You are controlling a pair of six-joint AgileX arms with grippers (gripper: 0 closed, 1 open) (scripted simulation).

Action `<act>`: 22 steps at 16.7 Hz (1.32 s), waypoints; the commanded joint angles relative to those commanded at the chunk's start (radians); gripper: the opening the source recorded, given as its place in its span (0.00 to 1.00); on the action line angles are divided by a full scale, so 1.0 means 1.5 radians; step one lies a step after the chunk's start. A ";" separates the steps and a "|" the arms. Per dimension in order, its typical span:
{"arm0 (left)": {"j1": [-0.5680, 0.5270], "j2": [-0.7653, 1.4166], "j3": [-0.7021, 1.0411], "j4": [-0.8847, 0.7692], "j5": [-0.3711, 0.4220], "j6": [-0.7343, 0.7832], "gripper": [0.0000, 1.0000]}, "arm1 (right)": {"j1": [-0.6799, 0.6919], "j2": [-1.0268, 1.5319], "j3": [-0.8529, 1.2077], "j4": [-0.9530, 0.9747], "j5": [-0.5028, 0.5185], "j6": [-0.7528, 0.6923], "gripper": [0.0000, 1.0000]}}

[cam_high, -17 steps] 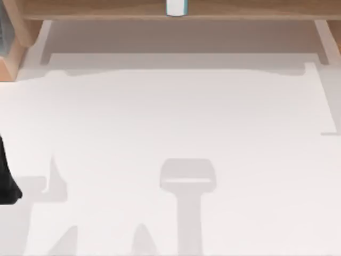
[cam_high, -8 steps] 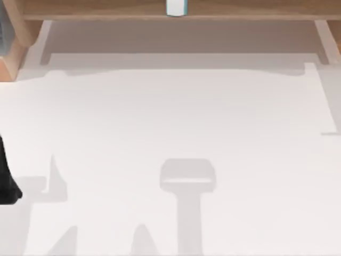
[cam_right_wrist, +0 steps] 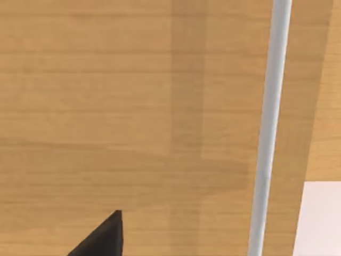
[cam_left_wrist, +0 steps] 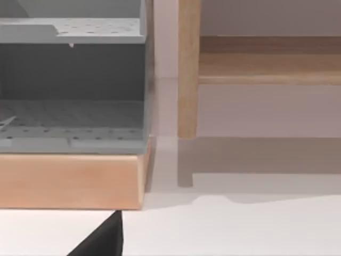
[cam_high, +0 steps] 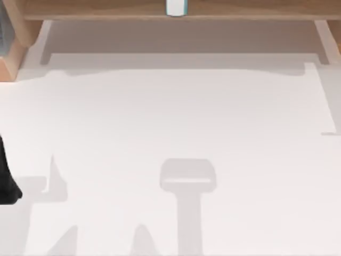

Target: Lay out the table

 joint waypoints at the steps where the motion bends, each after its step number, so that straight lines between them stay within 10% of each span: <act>1: 0.000 0.000 0.000 0.000 0.000 0.000 1.00 | 0.006 0.003 0.007 -0.005 0.004 0.000 1.00; 9: 0.000 0.000 0.000 0.000 0.000 0.000 1.00 | 0.040 0.018 0.050 -0.034 0.038 -0.001 1.00; 22: 0.000 0.000 0.000 0.000 0.000 0.000 1.00 | 0.040 0.018 0.050 -0.034 0.038 -0.001 0.02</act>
